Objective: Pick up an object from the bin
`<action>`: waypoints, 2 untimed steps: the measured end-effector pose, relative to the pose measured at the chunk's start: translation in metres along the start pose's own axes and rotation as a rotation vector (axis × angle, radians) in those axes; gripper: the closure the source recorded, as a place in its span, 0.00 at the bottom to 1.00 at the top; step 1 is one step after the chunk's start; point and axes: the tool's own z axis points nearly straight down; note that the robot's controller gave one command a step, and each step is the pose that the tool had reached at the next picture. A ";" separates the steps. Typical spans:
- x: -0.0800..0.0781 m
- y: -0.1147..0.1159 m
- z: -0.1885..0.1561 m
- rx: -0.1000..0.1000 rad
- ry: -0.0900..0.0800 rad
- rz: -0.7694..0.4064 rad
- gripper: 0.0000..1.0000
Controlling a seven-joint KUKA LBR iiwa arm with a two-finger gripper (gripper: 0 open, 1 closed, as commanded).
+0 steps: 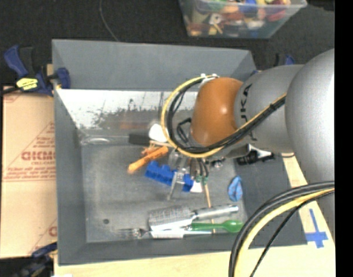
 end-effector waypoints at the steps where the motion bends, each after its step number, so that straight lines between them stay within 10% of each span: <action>1: -0.006 0.006 0.028 -0.006 -0.019 0.002 0.00; 2: 0.000 0.003 0.027 -0.005 -0.011 0.031 1.00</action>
Offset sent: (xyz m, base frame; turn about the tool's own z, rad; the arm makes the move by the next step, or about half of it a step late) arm -0.0012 0.0041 -0.0291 0.0352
